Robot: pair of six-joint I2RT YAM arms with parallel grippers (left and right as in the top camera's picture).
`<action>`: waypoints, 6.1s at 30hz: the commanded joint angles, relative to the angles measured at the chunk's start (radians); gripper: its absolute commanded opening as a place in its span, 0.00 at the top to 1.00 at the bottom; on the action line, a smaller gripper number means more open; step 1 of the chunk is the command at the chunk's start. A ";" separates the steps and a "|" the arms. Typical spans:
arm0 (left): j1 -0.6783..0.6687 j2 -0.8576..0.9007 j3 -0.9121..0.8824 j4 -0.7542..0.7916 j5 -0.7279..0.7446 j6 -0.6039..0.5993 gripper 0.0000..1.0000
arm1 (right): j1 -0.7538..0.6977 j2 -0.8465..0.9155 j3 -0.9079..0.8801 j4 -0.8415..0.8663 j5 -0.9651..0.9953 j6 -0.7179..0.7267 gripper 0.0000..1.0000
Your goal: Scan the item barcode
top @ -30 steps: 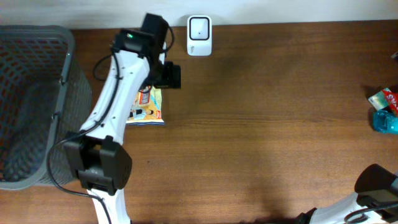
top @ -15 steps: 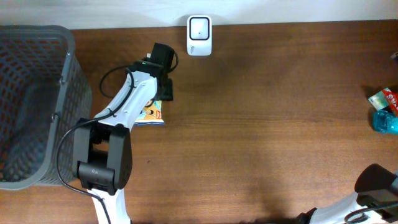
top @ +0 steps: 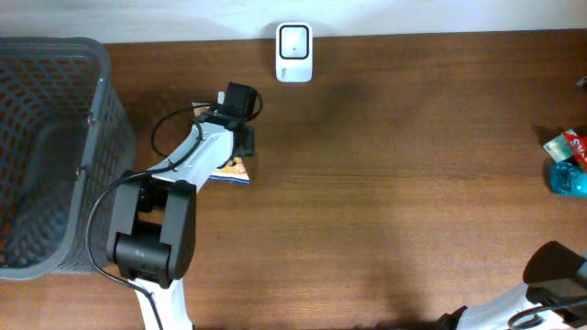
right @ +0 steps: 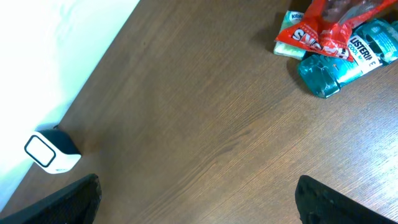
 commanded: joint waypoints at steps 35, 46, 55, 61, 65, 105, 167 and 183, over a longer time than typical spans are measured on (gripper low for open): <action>-0.351 -0.008 -0.017 0.205 0.300 0.075 0.10 | 0.002 0.004 -0.005 0.001 -0.009 0.005 0.02; -0.352 -0.008 -0.021 0.103 0.441 0.209 0.87 | 0.002 0.004 -0.005 0.001 -0.009 0.005 0.02; -0.424 -0.008 0.043 0.099 0.797 0.254 0.76 | 0.002 0.004 -0.005 0.000 -0.009 0.005 0.02; -0.389 -0.010 0.217 -0.101 0.797 0.253 0.58 | 0.002 0.004 -0.005 0.000 -0.009 0.005 0.02; -0.312 -0.011 0.478 -0.428 0.796 0.254 0.64 | 0.002 0.004 -0.005 0.001 -0.009 0.005 0.02; -0.261 -0.072 0.188 -0.470 0.614 0.053 1.00 | 0.208 0.006 -0.100 -0.116 -0.190 -0.338 0.28; -0.122 0.297 0.459 -0.742 0.896 0.212 0.01 | 0.644 0.009 -0.688 0.334 0.288 -0.051 0.02; -0.238 0.301 0.181 -0.305 0.894 0.069 0.89 | 0.544 0.009 -0.885 0.344 0.269 -0.051 0.01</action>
